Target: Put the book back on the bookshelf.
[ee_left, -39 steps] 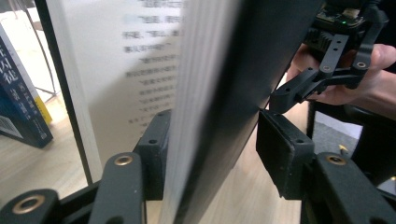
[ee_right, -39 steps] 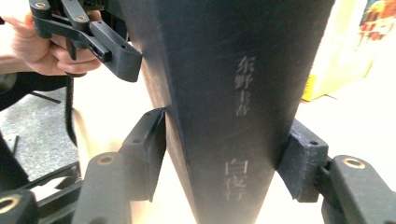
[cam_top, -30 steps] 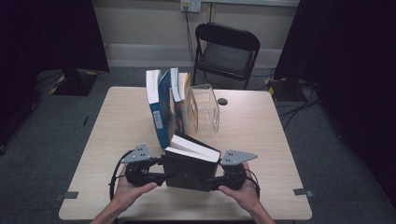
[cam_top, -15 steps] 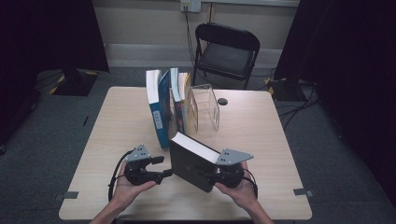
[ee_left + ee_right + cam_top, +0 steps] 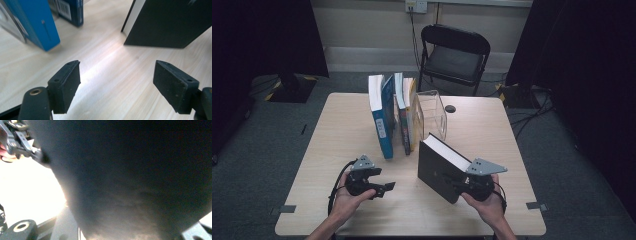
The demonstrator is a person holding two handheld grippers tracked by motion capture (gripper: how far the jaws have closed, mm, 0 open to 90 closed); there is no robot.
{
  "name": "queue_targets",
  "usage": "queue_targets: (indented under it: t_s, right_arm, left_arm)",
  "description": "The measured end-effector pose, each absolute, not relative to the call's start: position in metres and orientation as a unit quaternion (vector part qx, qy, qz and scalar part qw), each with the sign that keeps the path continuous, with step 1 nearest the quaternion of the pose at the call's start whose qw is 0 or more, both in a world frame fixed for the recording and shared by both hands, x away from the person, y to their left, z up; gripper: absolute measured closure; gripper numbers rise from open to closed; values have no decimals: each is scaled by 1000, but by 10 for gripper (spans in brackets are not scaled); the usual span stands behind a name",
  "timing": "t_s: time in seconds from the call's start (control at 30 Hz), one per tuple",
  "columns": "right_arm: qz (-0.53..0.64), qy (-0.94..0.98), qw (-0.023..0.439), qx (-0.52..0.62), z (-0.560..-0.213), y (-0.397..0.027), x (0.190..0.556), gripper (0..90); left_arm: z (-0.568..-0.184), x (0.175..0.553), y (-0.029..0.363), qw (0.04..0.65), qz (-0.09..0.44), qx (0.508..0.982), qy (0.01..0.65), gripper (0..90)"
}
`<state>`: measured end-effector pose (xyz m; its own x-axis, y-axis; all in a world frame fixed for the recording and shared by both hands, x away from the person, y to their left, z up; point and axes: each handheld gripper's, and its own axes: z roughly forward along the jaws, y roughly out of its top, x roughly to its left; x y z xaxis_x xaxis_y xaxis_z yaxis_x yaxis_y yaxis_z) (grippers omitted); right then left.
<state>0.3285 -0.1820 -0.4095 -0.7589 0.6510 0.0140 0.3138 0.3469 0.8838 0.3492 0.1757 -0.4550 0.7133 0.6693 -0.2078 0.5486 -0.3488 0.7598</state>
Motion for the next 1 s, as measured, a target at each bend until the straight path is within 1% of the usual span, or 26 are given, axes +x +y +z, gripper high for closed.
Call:
queue_targets:
  t_s: [0.13,0.2,0.27,0.3,0.33,0.4,0.47,0.53,0.57,0.6,0.7,0.8,0.83,0.9,0.93,1.0]
  right_arm:
    - [500,794,164,303,-409,-179,330,480]
    - [510,789,158,305,-407,-177,333,456]
    - [516,784,163,305,-405,-174,334,422]
    - [520,782,161,303,-405,-173,335,409]
    - [520,782,161,303,-405,-173,335,409]
    - [531,777,156,302,-406,-174,336,400]
    - [532,776,156,301,-406,-174,336,401]
    - [532,777,156,299,-406,-173,336,404]
    - [532,777,156,299,-406,-173,336,408]
    - [529,778,159,300,-406,-172,335,415]
    - [517,783,174,299,-405,-171,332,473]
    - [509,787,179,299,-405,-172,331,491]
    - [506,786,183,303,-405,-173,330,506]
    - [510,783,185,304,-406,-173,329,507]
    - [514,781,186,304,-408,-173,328,507]
    - [517,779,186,304,-410,-173,328,506]
  left_arm:
    - [-460,350,181,409,80,827,378,195]
    - [-466,354,188,390,66,838,375,194]
    - [-476,357,195,364,74,839,398,204]
    - [-481,360,199,356,67,838,408,219]
    - [-481,360,199,356,67,838,408,214]
    - [-487,364,204,344,96,842,404,187]
    - [-489,367,203,346,112,835,412,185]
    - [-491,368,198,335,138,837,410,173]
    - [-491,368,198,335,138,837,410,170]
    - [-494,368,193,331,155,836,410,146]
    - [-494,368,192,328,159,835,412,135]
    - [-495,368,192,334,162,832,412,133]
    - [-498,368,193,342,169,826,415,94]
    - [-501,369,195,345,176,822,417,36]
    - [-502,369,195,347,175,821,418,17]
    - [-502,370,195,345,174,822,419,6]
